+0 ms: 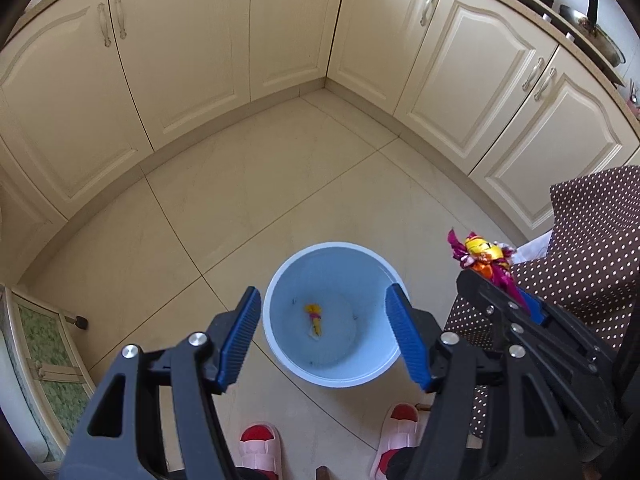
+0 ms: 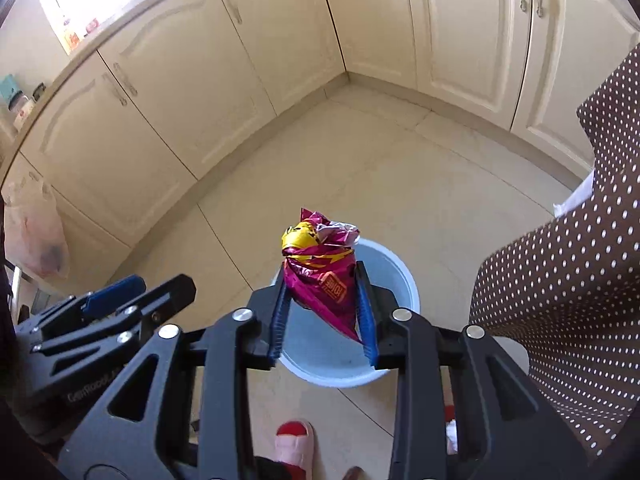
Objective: Collect trash
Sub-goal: 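Carry both wrappers over the blue bucket and open both tools to drop them, then grasp the clear plastic bag with the left tool while the right tool grasps the brown crumb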
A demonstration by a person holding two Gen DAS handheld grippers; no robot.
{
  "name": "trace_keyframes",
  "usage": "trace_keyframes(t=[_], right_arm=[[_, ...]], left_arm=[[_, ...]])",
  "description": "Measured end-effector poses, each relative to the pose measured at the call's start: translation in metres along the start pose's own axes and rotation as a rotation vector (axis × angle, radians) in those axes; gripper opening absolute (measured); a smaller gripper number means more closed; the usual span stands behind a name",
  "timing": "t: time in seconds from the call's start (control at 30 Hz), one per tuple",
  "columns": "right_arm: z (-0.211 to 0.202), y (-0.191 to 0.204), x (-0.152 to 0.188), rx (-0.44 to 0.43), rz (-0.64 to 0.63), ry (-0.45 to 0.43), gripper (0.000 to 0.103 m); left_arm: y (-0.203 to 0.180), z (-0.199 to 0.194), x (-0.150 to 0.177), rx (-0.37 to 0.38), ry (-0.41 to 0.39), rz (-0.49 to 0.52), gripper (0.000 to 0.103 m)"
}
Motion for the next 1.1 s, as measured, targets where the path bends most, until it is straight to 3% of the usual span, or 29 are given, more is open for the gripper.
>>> trace_keyframes(t=[0.1,0.33,0.53,0.8,0.9,1.1], right_arm=[[-0.007,0.000,-0.007,0.008,0.009,-0.025,0.048],[-0.048,0.003,-0.020,0.028,-0.016,-0.086,0.048],[-0.131,-0.003,-0.033,0.096,-0.075,-0.210,0.049],[-0.290,-0.045,-0.042,0.224,-0.094,-0.429,0.057],[-0.339,-0.068,-0.038,0.312,-0.090,-0.489,0.061],[-0.427,-0.152,-0.016,0.506,0.023,-0.556,0.063]], left_arm=[[0.003,-0.012,-0.005,-0.010,-0.022,-0.007,0.064],[-0.006,-0.053,-0.017,0.016,-0.077,0.000,0.064],[-0.040,-0.113,-0.027,0.114,-0.160,0.024,0.067],[-0.135,-0.212,-0.022,0.340,-0.267,0.127,0.073],[-0.179,-0.238,-0.011,0.421,-0.271,0.176,0.074],[-0.273,-0.262,0.006,0.592,-0.219,0.238,0.076]])
Point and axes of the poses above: each gripper's, at about its wrist camera, not at the fingertips, and z roughly the way its jaws point, y to its left, x to its underside, the point moved 3 cm from there along z, roughly the way its jaws point, and after that the axes turned 12 degrees about -y, right-handed, at the moved point
